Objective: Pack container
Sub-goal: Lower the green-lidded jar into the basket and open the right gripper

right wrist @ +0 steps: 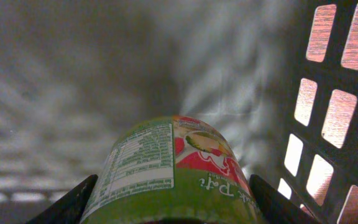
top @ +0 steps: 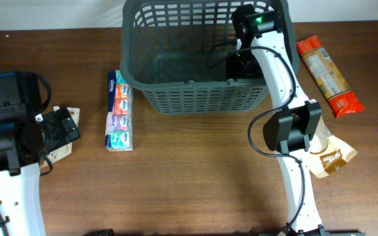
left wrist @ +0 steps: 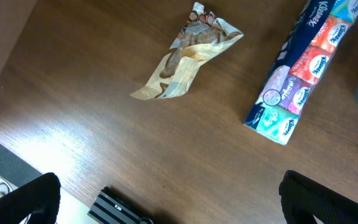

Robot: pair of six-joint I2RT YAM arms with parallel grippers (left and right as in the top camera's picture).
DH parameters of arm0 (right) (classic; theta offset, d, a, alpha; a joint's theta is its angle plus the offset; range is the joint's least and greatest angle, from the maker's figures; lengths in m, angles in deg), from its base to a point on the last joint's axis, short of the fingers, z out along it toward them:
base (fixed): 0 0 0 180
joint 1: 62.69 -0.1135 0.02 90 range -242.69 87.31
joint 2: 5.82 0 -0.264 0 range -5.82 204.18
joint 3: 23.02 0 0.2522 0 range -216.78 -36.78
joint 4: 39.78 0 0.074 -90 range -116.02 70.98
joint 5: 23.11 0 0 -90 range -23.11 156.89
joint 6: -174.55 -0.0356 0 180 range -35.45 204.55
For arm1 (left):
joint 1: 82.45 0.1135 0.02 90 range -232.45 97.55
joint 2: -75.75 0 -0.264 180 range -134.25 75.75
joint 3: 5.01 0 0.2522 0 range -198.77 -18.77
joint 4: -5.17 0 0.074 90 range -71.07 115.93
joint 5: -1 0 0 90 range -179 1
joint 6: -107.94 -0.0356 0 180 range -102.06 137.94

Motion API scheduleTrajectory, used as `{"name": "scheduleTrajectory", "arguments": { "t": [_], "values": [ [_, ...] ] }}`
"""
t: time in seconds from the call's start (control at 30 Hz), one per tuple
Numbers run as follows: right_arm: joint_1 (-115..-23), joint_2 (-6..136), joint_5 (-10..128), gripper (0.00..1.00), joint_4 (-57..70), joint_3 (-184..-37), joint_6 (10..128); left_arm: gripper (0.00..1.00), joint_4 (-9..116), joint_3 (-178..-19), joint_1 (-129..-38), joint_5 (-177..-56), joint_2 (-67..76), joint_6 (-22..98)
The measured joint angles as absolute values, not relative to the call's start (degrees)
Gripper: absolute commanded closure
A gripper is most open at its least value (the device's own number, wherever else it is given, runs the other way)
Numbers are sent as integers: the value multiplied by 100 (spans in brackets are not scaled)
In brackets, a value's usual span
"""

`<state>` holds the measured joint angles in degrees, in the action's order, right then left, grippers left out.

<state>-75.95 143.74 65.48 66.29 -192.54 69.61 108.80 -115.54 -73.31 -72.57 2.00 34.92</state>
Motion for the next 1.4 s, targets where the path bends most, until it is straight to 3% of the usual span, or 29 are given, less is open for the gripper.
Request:
{"name": "scheduleTrajectory", "arguments": {
  "t": [0.07, 0.17, 0.23, 0.77, 1.07, 1.4],
  "values": [
    [-7595, 14374, 6543, 36, 6631, -19254, 6963, 1, 10880, -11554, -7331, -7257, 200, 3489],
    [-7595, 14374, 6537, 9, 6631, -19254, 6961, 0, 10880, -11554, -7331, -7257, 200, 3489],
    [-7595, 14374, 6530, 1, 6633, -19254, 6950, 0, 10880, -11554, -7331, -7257, 200, 3489],
    [-7595, 14374, 6532, 1, 6769, -19307, 6981, 0, 10895, -11554, -7331, -7257, 200, 3489],
    [-7595, 14247, 6511, 1, 6869, -20852, 7074, 1, 10897, -11554, -7331, -7257, 200, 3492],
    [-7328, 12796, 6489, 1, 6902, -21582, 7099, 0, 10950, -11554, -7331, -7257, 200, 3489]
  ]
}}
